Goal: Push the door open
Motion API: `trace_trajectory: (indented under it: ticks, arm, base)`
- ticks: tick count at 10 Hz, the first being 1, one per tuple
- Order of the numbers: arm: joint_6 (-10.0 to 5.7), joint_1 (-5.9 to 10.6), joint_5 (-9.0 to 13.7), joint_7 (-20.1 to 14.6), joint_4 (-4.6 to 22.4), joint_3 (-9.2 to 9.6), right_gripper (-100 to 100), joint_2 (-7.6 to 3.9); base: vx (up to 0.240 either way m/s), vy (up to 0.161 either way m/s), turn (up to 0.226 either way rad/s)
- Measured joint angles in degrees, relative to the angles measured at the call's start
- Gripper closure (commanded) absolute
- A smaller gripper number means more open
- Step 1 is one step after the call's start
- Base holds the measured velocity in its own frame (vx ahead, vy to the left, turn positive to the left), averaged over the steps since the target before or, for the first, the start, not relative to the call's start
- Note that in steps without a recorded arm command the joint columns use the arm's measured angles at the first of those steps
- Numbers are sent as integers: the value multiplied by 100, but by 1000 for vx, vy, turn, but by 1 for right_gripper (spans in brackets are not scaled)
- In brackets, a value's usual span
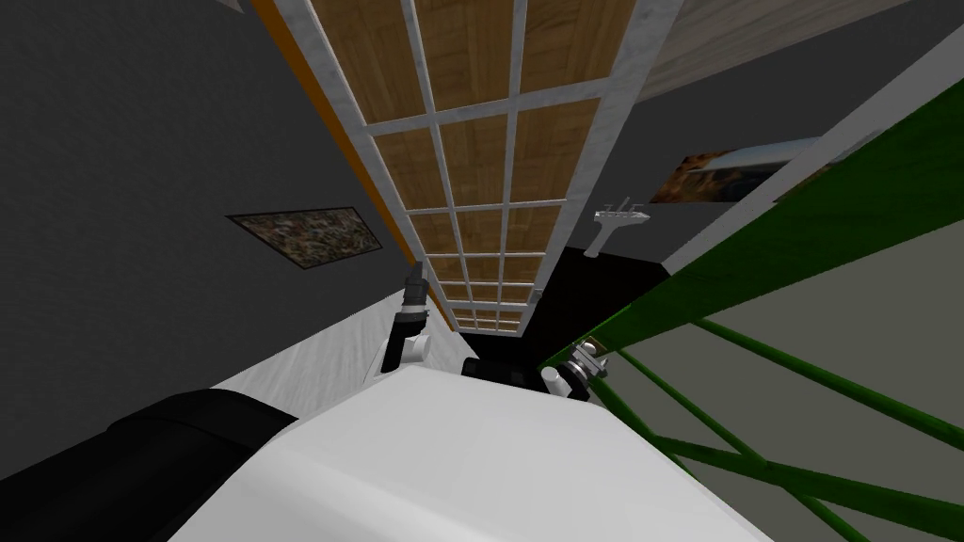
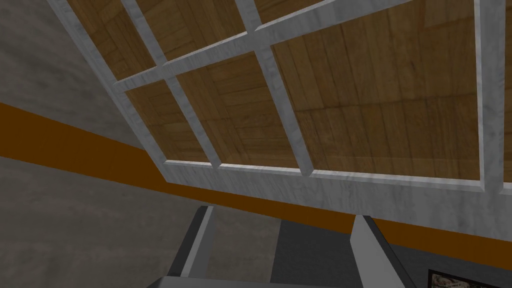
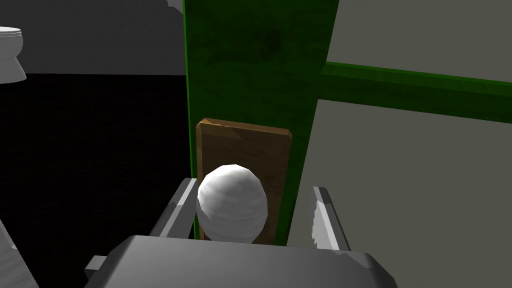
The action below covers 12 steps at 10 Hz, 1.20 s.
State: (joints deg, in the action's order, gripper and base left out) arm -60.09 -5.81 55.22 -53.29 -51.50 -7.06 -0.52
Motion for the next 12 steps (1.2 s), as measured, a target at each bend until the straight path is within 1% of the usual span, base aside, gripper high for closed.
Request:
trace_trajectory:
  ticks: [1,2,3,4,5,6,7,8,9,10,11,12]
  arm:
    - [29,-69,50,57,-126,-66,100,30]
    - [-5,-28,86,94,-93,-127,100,75]
    - [-93,97,117,33,118,-186,100,58]
    - [-110,41,154,34,51,-244,100,85]
    - [-72,-15,204,101,-67,-308,100,119]
    - [-97,-2,253,137,-48,-388,100,158]
    - [-140,71,314,122,72,-483,100,154]
    - [-188,48,351,134,56,-555,100,203]
    - [-207,41,356,140,46,-568,100,204]
    - [-235,60,382,150,71,-648,100,174]
    - [-246,88,425,189,80,-765,100,138]
    - [-249,136,454,246,65,-852,100,130]
  base:
    - [95,-50,37]
    - [94,-52,42]
    - [94,-34,42]
    - [90,-29,20]
    - [122,-42,17]
    - [132,-64,25]
    - [158,-53,11]
    - [74,-23,-11]
    - [-34,-56,188]
    - [-78,-98,271]
    - [-77,-107,156]
    - [-27,-92,110]
